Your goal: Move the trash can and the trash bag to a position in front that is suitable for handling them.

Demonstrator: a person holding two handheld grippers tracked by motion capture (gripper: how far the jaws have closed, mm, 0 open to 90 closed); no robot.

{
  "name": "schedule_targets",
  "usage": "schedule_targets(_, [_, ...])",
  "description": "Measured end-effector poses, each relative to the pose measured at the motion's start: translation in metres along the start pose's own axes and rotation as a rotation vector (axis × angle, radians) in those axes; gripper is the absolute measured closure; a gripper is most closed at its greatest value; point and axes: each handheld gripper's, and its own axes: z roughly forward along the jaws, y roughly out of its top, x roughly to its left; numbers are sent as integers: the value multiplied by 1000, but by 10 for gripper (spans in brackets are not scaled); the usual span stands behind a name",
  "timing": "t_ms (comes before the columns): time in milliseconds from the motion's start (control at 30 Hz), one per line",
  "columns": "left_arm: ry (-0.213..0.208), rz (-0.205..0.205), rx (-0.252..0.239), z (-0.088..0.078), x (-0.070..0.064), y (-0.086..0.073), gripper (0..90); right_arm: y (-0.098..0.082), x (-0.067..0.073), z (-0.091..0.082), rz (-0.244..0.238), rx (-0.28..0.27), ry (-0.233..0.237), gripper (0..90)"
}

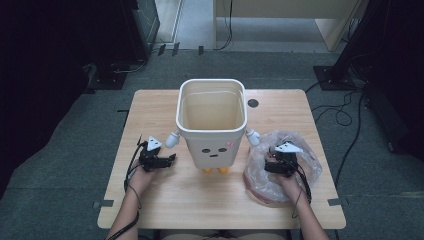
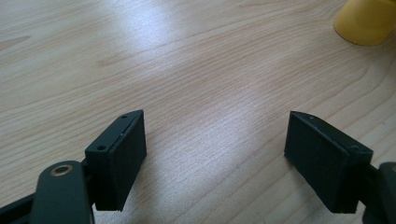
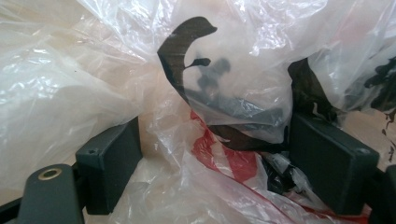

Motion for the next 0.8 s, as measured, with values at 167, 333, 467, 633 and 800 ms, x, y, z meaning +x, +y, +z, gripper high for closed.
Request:
schedule_targets(167, [8,-6,0,1,1,1,213,0,0,0,-2,0,2,176])
schedule_targets(333, [8,-7,-1,2,1,1,213,1,-1,1,-6,0,3,176])
schedule_targets(467, [9,-7,-1,2,1,2,211,2,-1,2,-8,2,5,176])
schedule_targets(633, [14,-11,1,2,1,2,210,1,0,2,-8,1,3,176])
schedule_targets(800, [20,-15,3,3,1,3,211,1,0,1,-6,1,1,176])
